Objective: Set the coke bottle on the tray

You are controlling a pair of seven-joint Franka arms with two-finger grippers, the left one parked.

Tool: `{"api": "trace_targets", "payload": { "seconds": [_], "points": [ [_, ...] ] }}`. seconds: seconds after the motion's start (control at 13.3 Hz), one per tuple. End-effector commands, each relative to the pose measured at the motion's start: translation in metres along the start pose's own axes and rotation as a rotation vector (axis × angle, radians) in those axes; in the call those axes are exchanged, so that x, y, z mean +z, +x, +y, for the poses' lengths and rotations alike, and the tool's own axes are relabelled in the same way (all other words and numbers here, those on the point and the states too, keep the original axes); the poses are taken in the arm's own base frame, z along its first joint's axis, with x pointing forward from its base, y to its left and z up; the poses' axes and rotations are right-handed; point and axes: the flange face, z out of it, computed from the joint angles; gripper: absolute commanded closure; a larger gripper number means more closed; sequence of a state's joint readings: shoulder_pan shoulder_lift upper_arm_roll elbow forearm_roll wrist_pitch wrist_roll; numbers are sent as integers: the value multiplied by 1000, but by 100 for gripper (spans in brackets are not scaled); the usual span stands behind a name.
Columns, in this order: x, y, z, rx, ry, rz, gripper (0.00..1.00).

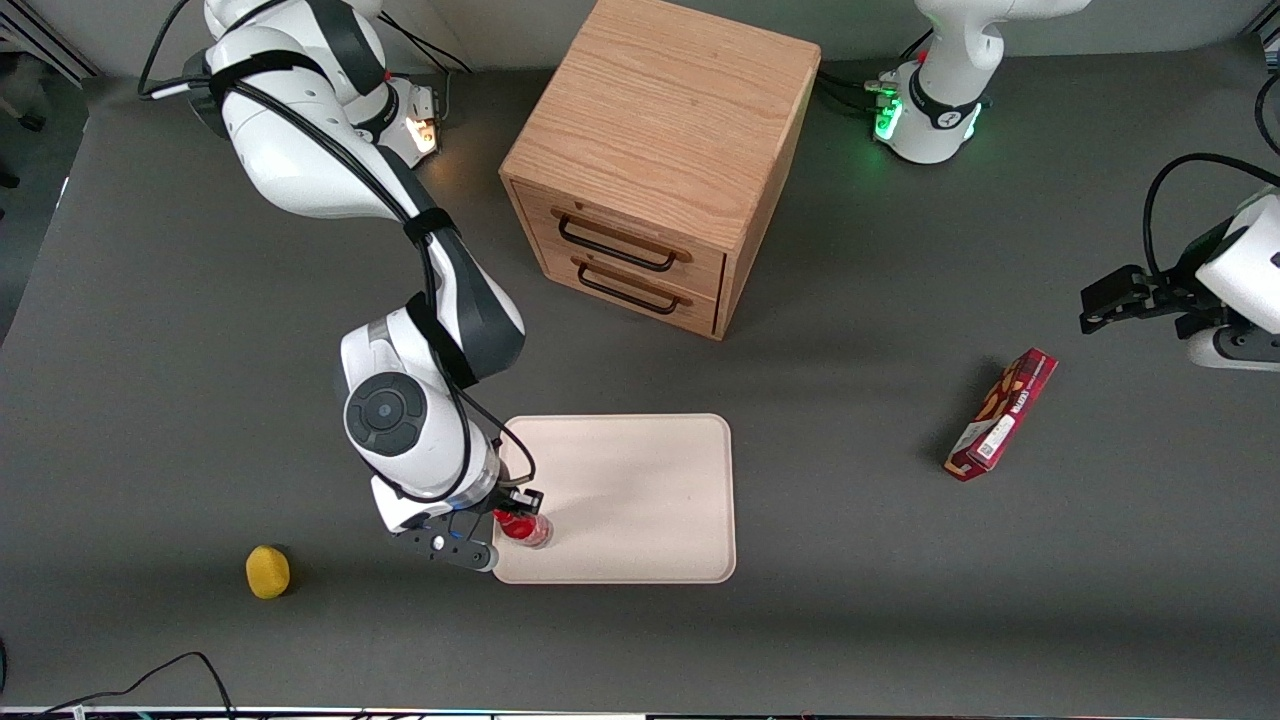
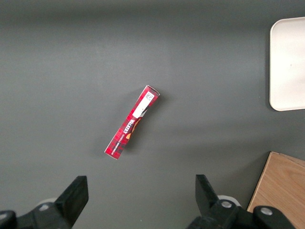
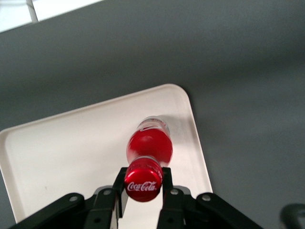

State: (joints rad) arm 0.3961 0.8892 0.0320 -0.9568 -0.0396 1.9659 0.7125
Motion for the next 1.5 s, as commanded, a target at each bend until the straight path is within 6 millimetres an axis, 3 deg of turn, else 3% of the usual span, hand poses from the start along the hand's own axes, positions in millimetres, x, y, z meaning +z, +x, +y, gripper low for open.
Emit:
{"api": "trace_targets", "payload": {
  "seconds": [0.0, 0.15, 0.3, 0.38, 0.53, 0.75, 0.97, 1.05, 1.43],
  "points": [
    [8, 5, -6, 11, 7, 32, 100],
    [18, 5, -5, 13, 2, 29, 100],
    [25, 4, -4, 7, -6, 24, 46],
    [25, 5, -2, 5, -14, 30, 0],
    [11, 7, -1, 8, -22, 45, 0],
    [-40, 0, 12, 13, -63, -17, 0],
    [-89, -30, 42, -4, -107, -85, 0],
    [-108, -41, 61, -34, -100, -93, 0],
    [-181, -97, 217, -103, -52, -54, 0]
  ]
}}
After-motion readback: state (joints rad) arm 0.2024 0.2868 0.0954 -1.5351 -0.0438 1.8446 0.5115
